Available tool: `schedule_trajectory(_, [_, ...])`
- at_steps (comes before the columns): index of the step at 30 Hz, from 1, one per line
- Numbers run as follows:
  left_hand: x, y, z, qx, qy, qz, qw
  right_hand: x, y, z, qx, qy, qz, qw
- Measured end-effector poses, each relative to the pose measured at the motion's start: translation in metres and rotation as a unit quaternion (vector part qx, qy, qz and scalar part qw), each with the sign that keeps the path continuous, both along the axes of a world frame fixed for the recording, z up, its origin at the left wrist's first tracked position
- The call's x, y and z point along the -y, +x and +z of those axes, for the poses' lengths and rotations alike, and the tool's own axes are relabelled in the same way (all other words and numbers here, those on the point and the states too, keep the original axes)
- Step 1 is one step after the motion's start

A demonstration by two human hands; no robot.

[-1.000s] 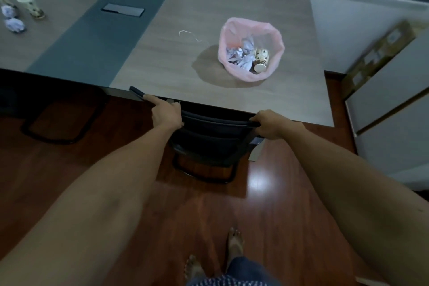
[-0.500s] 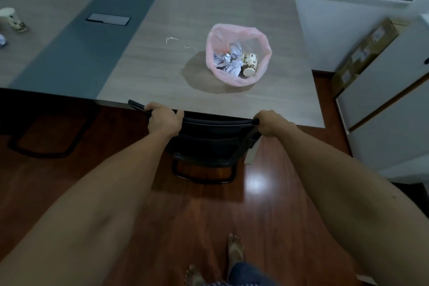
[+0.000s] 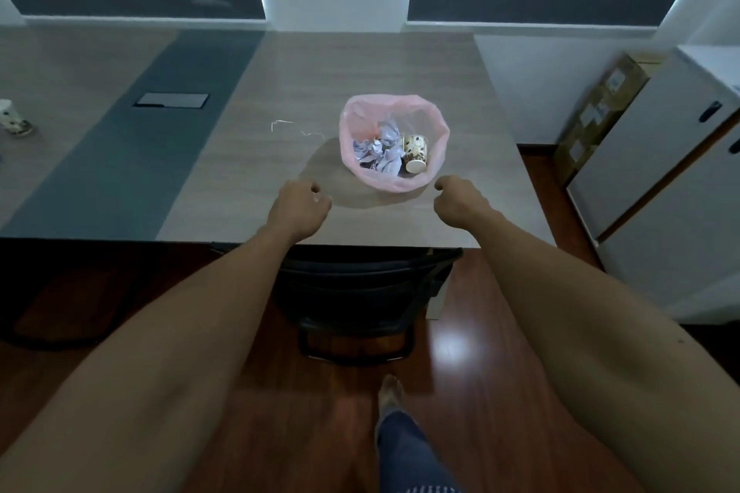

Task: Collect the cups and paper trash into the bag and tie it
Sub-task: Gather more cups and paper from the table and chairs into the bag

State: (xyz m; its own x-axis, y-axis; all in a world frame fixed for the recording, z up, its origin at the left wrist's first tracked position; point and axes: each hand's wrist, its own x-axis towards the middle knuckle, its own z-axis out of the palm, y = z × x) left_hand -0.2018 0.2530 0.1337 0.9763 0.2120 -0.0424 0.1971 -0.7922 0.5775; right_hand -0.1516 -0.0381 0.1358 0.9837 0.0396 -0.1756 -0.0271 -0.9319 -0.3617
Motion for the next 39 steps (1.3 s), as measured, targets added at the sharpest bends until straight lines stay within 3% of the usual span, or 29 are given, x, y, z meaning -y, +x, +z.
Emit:
schedule_trajectory(8, [0.008, 0.142, -0.022, -0.006, 0.010, -0.030, 0.999, 0.006, 0.132, -0.029, 0.015, 0.092, -0.032, 0.995])
schedule_trajectory(17, [0.026, 0.250, -0.055, -0.018, 0.045, -0.056, 0.997, 0.018, 0.259, -0.072, -0.015, 0.125, -0.054, 0.991])
schedule_trajectory(22, [0.017, 0.268, -0.067, 0.002, 0.101, -0.049, 0.994, 0.007, 0.294, -0.095, -0.028, 0.161, -0.080, 0.983])
schedule_trajectory(28, [-0.019, 0.278, -0.062, 0.013, 0.078, -0.047, 0.996, -0.020, 0.292, -0.074, 0.083, 0.171, -0.123, 0.974])
schedule_trajectory(33, [-0.080, 0.267, -0.041, 0.036, 0.074, -0.023, 0.996, -0.084, 0.293, -0.039, 0.111, 0.165, -0.037, 0.979])
schedule_trajectory(39, [-0.203, 0.221, -0.018, 0.043, 0.076, 0.039, 0.995, -0.216, 0.269, -0.014, 0.108, 0.158, 0.036, 0.981])
